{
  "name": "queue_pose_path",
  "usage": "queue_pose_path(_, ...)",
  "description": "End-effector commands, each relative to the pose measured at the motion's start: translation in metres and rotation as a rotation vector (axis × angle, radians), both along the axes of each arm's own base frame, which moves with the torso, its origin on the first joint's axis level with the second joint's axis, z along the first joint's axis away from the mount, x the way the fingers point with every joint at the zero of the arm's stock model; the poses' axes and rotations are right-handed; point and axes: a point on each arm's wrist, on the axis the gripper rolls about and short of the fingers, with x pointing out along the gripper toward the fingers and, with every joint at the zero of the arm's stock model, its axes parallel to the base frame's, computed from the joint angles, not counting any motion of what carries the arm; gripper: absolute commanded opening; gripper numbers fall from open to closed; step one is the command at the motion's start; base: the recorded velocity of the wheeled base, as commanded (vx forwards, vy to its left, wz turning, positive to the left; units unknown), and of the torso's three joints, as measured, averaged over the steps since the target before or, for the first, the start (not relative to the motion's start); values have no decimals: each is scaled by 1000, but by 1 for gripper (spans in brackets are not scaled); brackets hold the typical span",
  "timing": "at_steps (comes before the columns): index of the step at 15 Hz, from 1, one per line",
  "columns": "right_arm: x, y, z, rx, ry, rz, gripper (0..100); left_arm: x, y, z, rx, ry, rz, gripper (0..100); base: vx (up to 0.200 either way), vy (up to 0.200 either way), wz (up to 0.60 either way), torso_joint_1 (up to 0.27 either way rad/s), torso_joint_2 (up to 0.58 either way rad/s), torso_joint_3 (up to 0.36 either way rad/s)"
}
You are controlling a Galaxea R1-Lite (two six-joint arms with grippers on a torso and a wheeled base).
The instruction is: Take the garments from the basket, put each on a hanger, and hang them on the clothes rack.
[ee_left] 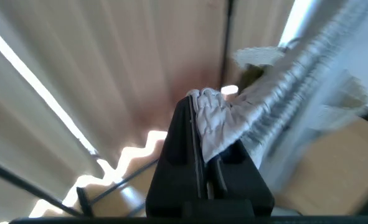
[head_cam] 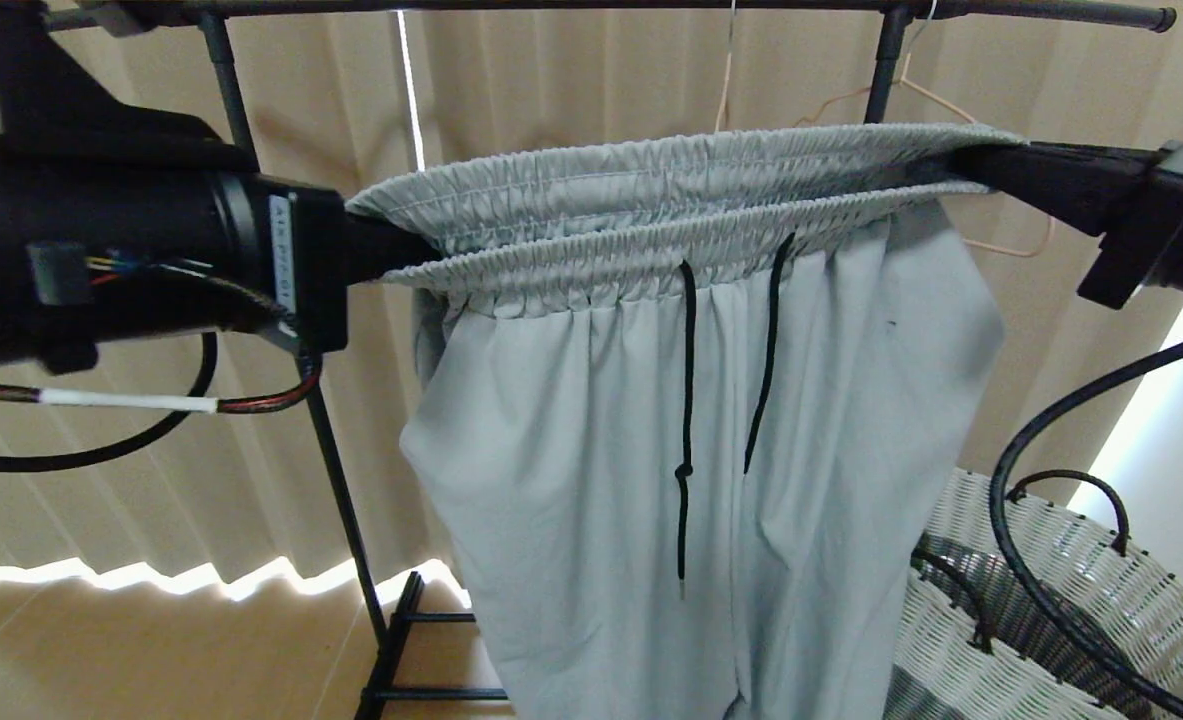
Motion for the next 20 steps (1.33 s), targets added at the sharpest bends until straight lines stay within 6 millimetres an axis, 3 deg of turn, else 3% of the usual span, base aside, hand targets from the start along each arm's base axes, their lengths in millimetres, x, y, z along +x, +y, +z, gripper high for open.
queue_pose_path(1, 19, 8, -9, -16, 34, -1, 0, -22, 15, 9, -37, -35, -37, 0, 0, 0, 0, 0, 0, 0)
queue_pose_path(6, 14, 6, -7, -26, 31, -12, 0, -18, 12, 10, -48, -56, -32, 0, 0, 0, 0, 0, 0, 0)
queue_pose_path(8, 7, -4, -2, -57, 44, -46, 0, -5, 3, 16, -61, -78, -6, 0, 0, 0, 0, 0, 0, 0)
queue_pose_path(12, -20, -17, 11, -56, 38, -52, 0, 41, -15, 19, -51, -92, 128, 0, 0, 0, 0, 0, 0, 0)
queue_pose_path(15, -37, -22, -1, -84, 99, -34, 0, 61, -27, 7, -54, -96, 148, 0, 0, 0, 0, 0, 0, 0)
queue_pose_path(18, -44, -19, -21, -107, 145, 2, 0, 63, -28, 0, -36, -77, 154, 0, 0, 0, 0, 0, 0, 0)
queue_pose_path(20, -42, -17, -22, -109, 151, 2, 0, 62, -28, 0, -36, -77, 154, 0, 0, 0, 0, 0, 0, 0)
